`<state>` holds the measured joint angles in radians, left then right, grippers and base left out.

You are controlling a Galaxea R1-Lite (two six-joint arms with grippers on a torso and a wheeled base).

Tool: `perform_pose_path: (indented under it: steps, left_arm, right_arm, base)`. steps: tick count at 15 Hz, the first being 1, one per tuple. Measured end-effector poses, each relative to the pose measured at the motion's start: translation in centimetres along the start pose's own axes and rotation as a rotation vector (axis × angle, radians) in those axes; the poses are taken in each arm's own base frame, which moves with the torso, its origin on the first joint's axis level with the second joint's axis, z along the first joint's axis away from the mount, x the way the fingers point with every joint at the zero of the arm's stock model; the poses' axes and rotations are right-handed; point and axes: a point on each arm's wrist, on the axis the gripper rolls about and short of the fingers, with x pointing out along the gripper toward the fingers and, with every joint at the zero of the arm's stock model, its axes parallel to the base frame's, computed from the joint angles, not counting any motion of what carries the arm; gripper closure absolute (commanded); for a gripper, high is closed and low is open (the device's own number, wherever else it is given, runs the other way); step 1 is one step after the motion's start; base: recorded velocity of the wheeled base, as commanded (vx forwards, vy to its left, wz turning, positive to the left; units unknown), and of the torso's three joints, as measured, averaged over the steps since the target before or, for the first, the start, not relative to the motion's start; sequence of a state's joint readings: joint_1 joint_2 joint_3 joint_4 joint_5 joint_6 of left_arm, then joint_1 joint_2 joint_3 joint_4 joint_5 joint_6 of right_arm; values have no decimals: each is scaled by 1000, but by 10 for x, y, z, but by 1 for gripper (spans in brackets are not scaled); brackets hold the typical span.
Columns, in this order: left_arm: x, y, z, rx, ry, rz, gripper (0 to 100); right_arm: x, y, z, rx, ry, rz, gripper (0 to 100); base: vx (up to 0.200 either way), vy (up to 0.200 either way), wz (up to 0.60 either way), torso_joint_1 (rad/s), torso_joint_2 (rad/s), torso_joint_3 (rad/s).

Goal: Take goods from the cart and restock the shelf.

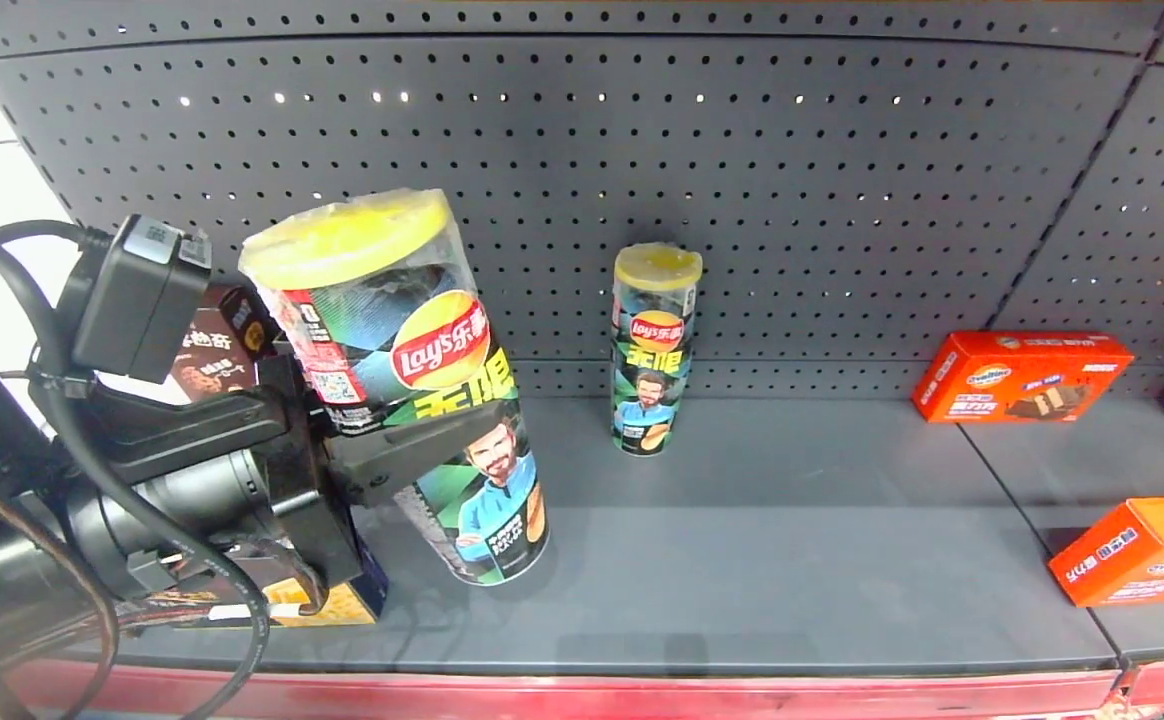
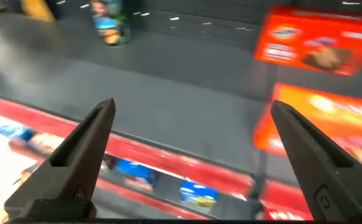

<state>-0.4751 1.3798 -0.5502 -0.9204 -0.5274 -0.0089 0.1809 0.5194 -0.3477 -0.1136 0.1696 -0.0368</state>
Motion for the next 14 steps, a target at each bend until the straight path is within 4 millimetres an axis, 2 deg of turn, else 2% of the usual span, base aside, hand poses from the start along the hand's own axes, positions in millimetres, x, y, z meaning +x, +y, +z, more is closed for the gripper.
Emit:
perform_pose_path:
  steps: [2, 7, 10, 14]
  left_arm:
    - [0, 1, 1, 2, -1, 5, 100]
    - [1, 3, 3, -5, 3, 6, 100]
    - [1, 2, 1, -15, 14, 1, 100]
    - [1, 3, 2, -27, 5, 1, 100]
  right_arm:
    - [23, -1, 12, 8, 9, 80, 0]
    - [89, -3, 36, 11, 10, 153, 0]
    - [121, -2, 44, -7, -9, 332, 0]
    - [167, -3, 55, -106, -43, 488, 0]
  base:
    - [0, 0, 0, 0, 0, 0]
    - [0, 0, 0, 0, 0, 0]
    - [0, 0, 0, 0, 0, 0]
    - [0, 0, 0, 0, 0, 0]
